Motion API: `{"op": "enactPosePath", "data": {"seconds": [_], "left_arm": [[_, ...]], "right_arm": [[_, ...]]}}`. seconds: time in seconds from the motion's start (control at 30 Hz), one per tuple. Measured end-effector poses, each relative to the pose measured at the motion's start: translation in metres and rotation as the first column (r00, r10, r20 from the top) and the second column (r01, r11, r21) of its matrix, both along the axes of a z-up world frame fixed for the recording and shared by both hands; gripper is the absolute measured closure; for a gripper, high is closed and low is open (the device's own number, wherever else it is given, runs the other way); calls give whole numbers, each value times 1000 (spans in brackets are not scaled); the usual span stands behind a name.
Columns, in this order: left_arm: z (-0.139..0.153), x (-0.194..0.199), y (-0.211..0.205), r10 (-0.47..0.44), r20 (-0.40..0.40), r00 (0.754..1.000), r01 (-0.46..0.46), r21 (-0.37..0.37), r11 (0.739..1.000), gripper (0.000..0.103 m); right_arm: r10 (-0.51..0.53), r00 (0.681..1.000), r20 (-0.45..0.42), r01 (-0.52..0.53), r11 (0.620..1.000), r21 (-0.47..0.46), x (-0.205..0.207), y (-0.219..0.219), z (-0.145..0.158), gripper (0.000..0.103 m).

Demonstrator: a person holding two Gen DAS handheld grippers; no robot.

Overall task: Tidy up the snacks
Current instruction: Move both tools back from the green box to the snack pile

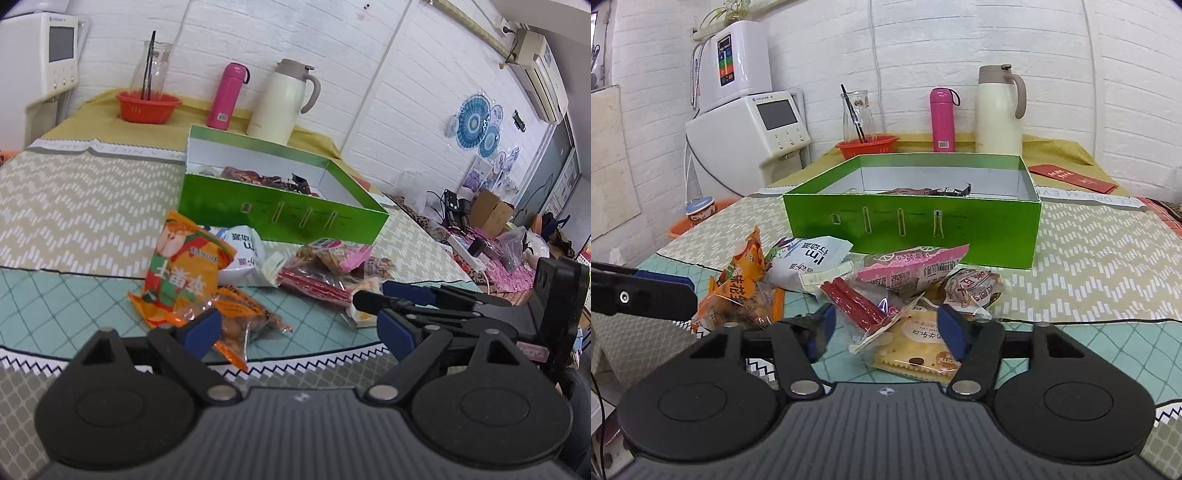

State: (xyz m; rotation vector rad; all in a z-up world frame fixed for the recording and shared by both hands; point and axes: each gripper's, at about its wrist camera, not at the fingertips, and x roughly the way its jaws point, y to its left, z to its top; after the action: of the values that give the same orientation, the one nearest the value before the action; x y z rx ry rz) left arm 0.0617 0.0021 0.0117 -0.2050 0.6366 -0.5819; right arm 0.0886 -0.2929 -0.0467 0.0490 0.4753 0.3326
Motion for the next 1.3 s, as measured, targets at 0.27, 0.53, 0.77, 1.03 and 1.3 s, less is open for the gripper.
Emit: {"op": "enactPosePath", "data": {"seconds": [0.27,0.53,0.77,1.03,1.3], "left_arm": [[-9,12,5,36,-6,999,-36,22,999,13],[-16,41,8,37,-19,999,-37,37,999,13],[-22,27,8,-19,-1,1000,19,61,998,13],[-20,13,14,-77,-7,997,77,18,997,13],[-28,38,10,-57,-41,998,58,16,998,13]], "right_arm": [[94,995,-40,-93,995,24,-18,2,-3,80],[141,990,-21,-140,989,42,-31,8,2,60],[111,994,20,-109,992,-65,-16,18,8,38],[122,991,48,-116,987,-112,-9,25,13,23],[140,990,0,-140,989,-43,-23,11,9,20]]}}
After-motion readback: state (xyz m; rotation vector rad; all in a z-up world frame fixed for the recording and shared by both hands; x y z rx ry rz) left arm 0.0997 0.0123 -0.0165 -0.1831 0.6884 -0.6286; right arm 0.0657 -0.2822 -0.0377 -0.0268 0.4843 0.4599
